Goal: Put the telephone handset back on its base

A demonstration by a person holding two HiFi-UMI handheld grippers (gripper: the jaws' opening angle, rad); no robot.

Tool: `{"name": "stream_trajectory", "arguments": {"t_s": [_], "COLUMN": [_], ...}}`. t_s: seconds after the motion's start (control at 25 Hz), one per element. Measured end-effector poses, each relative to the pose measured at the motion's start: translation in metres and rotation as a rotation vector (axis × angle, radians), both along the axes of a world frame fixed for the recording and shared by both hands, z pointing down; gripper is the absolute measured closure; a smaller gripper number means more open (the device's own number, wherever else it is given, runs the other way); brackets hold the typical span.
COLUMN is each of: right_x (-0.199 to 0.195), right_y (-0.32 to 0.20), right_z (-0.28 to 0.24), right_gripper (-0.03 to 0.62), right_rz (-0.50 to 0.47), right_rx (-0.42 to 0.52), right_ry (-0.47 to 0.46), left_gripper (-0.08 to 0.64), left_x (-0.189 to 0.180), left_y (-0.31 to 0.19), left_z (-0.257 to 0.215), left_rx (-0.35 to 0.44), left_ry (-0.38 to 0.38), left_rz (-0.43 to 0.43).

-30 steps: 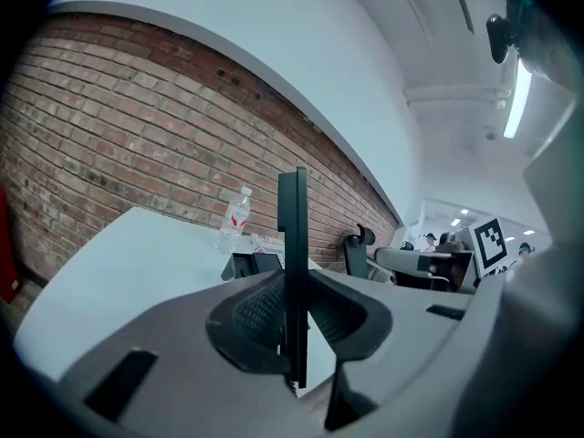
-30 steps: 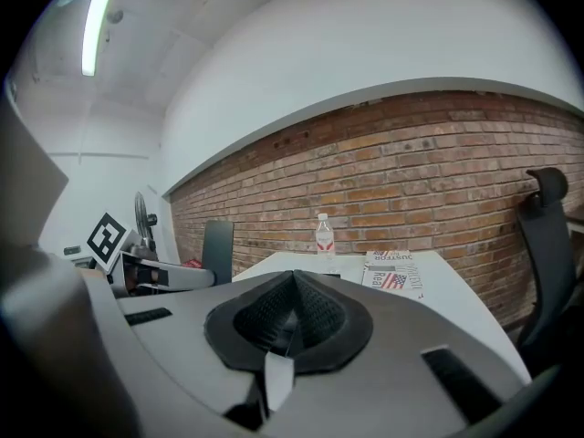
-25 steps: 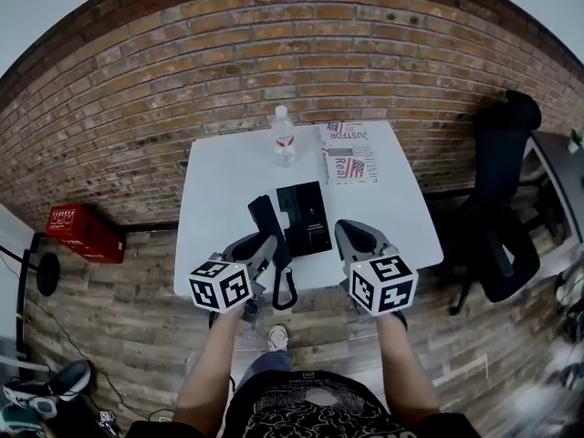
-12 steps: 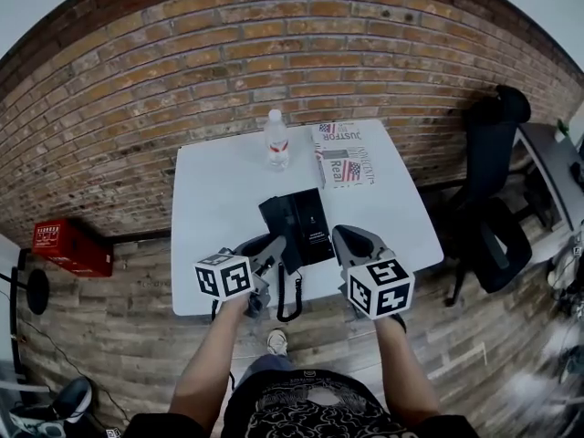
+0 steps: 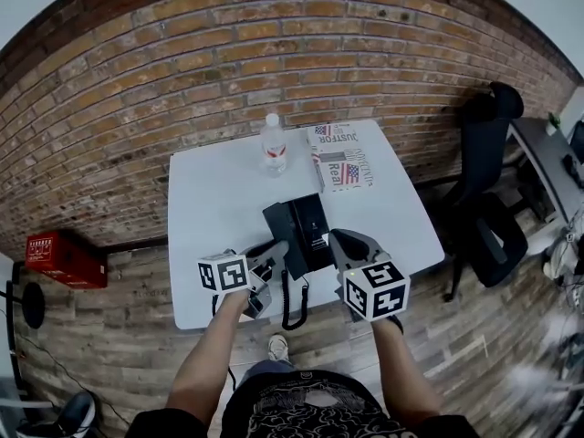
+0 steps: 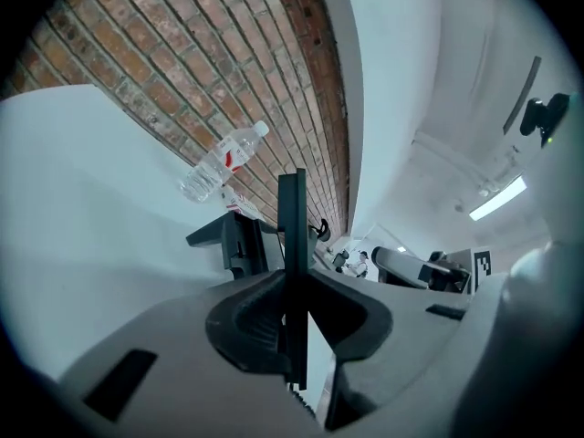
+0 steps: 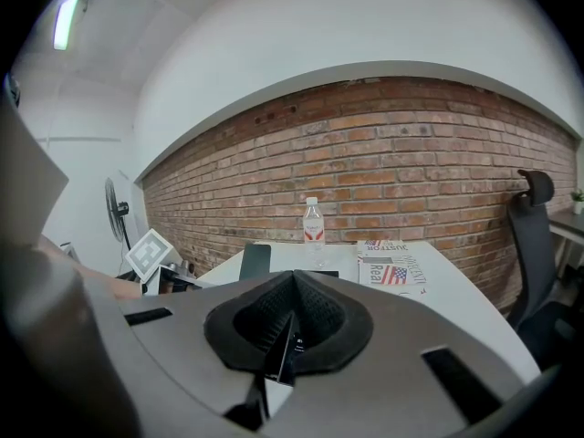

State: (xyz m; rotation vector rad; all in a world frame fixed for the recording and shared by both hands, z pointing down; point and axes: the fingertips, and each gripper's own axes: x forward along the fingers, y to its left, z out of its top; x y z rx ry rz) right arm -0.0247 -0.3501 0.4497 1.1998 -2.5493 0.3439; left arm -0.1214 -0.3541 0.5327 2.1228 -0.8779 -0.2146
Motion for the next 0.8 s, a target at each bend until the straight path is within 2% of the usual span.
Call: {"name": "stream_trajectory", "arguments": {"t_s": [0.16, 0.32, 0.8], "right_x": [-0.006, -0.009, -0.01], "right_y": [-0.001, -0.005, -0.015], "right_z": [0.004, 0.009, 0.021], "right_gripper": [0.591, 0.591, 0.591], "right_rz": [0.01, 0.029, 0.082], "right_rx": [-0.008, -0.015, -0.04], "right_ry": [0.007, 0.012, 0.028], "left_gripper": [0.485, 0.485, 0.483], "left_x": [-0.002, 0.001, 0.007], "left_y": [-0.007, -0.013, -0.028], "left_z": [0.012, 0.013, 0.03], "left_rx": [-0.023, -0.049, -0.133], "left_ry": [0.024, 0.087, 0.212], "left_rz": [0.033, 0.07, 0.153]}}
